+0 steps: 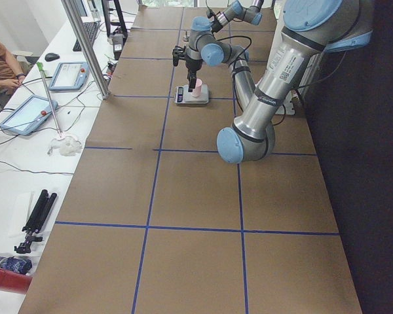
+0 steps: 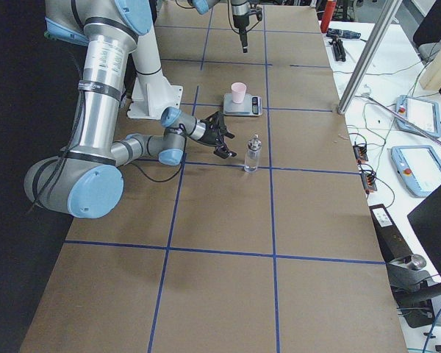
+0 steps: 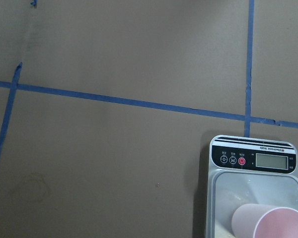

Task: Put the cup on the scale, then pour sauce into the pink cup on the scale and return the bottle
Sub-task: 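Withdraw the left gripper while the right gripper grasps the glass bottle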

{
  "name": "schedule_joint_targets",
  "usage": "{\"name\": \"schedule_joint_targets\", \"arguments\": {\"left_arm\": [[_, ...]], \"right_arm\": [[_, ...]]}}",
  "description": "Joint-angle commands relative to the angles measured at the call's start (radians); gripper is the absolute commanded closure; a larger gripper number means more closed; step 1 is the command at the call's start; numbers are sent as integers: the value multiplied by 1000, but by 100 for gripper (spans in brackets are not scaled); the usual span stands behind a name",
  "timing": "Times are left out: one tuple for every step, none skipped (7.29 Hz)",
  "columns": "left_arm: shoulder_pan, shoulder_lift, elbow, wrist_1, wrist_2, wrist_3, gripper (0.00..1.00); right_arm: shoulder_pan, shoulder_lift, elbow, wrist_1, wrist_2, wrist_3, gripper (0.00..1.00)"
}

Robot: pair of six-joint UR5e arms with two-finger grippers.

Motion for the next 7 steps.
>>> {"name": "schedule_joint_targets", "arguments": {"left_arm": [[-19, 41, -36, 2, 1, 102, 0], [-30, 94, -68, 2, 5, 175, 0], [-65, 142, -100, 2, 5, 270, 0], [-87, 162, -104, 2, 5, 312, 0], [-96, 167, -102, 2, 6, 326, 0], [-101, 180, -102, 0, 8, 328, 0], [-107, 193, -104, 0, 9, 328, 0]], "right_arm": [[-23, 61, -112, 34, -74, -51, 0], [-23, 83, -147, 38, -91, -64, 0], [-23, 119, -185, 40, -100, -65, 0], [-23, 132, -202, 42, -100, -65, 0], [-20, 128, -206, 45, -99, -70, 0], [-17, 129, -224, 45, -99, -70, 0], [-8, 131, -226, 45, -99, -91, 0]]}}
